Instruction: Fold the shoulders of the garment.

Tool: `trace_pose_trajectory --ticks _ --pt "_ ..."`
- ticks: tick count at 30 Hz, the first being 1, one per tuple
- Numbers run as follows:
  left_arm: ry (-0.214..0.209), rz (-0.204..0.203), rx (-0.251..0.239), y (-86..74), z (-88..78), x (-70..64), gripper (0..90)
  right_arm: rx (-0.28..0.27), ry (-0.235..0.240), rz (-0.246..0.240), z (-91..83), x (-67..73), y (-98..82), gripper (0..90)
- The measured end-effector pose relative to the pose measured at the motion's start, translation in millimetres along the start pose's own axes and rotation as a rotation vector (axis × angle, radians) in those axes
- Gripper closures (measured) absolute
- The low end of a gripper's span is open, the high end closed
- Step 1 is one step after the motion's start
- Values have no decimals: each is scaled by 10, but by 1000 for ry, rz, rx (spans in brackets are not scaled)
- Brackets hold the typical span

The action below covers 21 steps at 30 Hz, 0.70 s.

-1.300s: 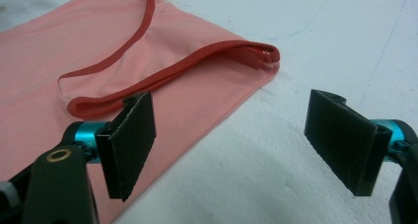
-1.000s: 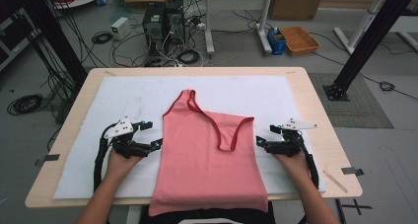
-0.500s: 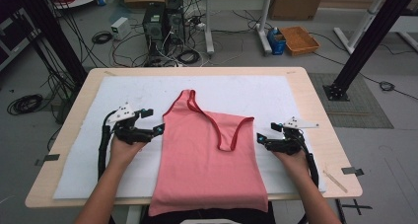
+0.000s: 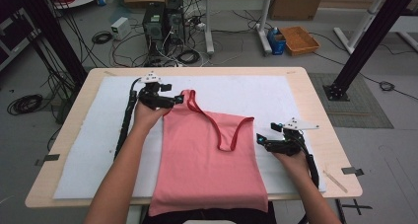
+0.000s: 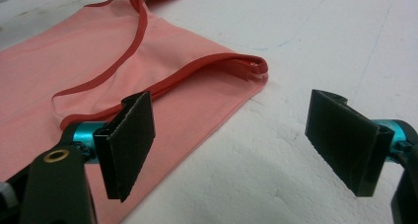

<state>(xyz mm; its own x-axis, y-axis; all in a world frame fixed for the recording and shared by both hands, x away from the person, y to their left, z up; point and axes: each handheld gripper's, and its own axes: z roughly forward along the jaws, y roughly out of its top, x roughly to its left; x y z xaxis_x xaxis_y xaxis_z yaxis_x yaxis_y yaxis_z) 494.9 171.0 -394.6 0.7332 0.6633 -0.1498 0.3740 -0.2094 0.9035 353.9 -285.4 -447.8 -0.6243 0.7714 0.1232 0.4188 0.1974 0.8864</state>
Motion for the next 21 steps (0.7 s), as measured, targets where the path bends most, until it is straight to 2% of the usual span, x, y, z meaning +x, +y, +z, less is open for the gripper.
trace_pose_trajectory --ticks 4,7,11,15,19,21 --pt "3 -26 52 49 254 123 166 0 3 2 1 -3 -2 189" --pt "7 -45 87 64 382 201 166 -1 4 3 1 -8 -3 189" --pt "17 -57 109 80 487 251 166 2 8 5 1 -5 -4 189" --pt "38 -52 109 55 563 264 166 3 6 2 4 -5 -4 189" --pt "60 -41 177 32 659 296 166 2 6 -2 5 -1 -4 189" --pt "60 -53 209 27 711 325 167 4 6 1 6 -4 -3 189"
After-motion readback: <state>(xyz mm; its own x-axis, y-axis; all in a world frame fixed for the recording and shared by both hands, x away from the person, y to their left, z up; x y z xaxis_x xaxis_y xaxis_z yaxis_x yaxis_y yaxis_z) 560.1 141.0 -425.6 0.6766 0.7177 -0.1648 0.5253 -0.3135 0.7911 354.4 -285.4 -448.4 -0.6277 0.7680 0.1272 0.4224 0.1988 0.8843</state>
